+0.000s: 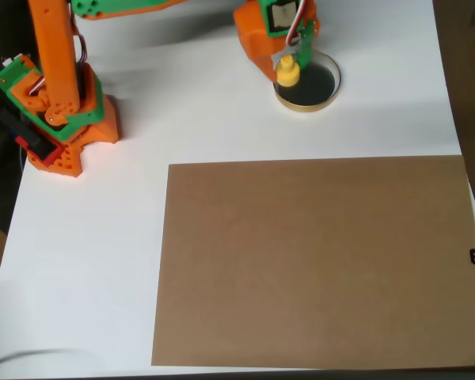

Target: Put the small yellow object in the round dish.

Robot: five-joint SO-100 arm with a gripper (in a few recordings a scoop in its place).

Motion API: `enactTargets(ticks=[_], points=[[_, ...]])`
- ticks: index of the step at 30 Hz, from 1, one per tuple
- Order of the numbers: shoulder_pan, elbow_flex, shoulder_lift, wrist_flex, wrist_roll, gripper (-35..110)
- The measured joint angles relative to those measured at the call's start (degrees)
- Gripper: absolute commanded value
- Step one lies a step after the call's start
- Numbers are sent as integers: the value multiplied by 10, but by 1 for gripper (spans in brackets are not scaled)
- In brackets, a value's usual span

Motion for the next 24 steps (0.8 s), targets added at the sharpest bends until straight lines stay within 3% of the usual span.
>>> enactTargets(ticks=[14, 24], points=[[-30, -47, -54, -30, 13, 0], [-3, -48, -54, -37, 6, 17]])
